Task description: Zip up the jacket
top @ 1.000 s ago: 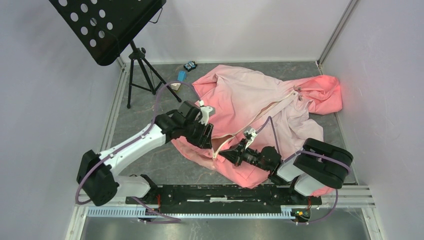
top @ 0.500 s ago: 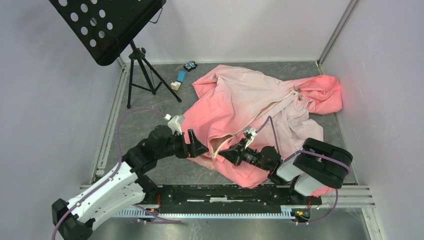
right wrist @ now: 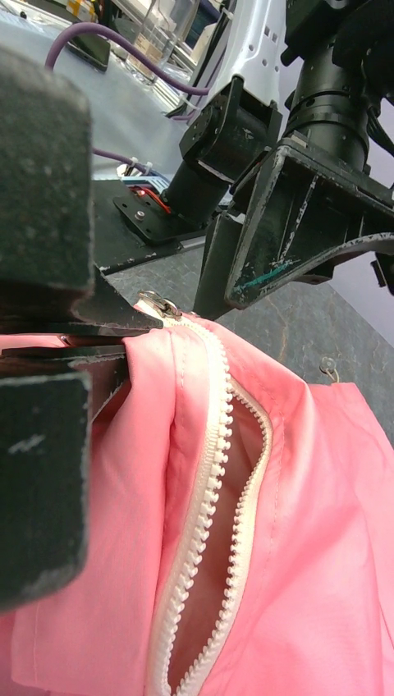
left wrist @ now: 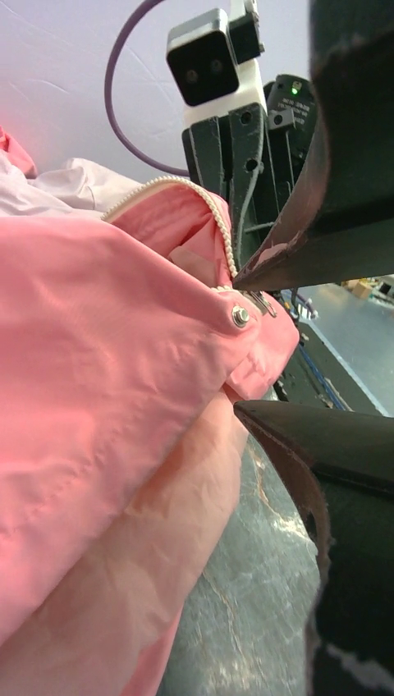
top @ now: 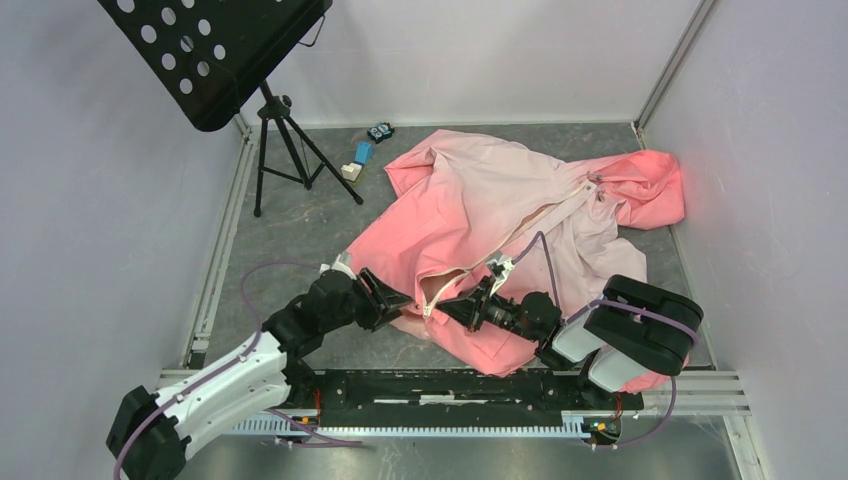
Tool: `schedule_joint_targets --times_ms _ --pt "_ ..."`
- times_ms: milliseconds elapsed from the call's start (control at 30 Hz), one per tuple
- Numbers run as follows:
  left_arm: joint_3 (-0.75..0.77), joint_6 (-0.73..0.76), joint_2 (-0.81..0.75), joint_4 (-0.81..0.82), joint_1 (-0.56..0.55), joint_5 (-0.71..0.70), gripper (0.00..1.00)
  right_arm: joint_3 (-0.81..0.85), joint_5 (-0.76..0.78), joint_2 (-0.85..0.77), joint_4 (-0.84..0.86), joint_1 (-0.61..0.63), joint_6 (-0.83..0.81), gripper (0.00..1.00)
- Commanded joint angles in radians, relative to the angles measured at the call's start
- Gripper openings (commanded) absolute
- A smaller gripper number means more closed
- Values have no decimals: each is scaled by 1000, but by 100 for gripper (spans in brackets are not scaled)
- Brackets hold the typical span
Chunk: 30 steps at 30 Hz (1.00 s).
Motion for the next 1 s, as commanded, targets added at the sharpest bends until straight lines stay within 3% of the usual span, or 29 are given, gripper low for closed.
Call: schedule_joint_targets --times_ms 0,300,567,700,967 --pt "3 -111 49 121 3 21 58 15 17 6 101 -5 0 0" --pt "-4 -164 101 115 2 73 52 15 16 -4 93 -5 -7 0" --pt "-66 -157 92 272 2 101 52 19 14 13 111 -4 6 0" --pt "-73 -159 114 304 2 120 43 19 13 16 115 -4 5 0" --pt "-97 -179 190 437 2 164 42 16 15 15 122 -3 8 1"
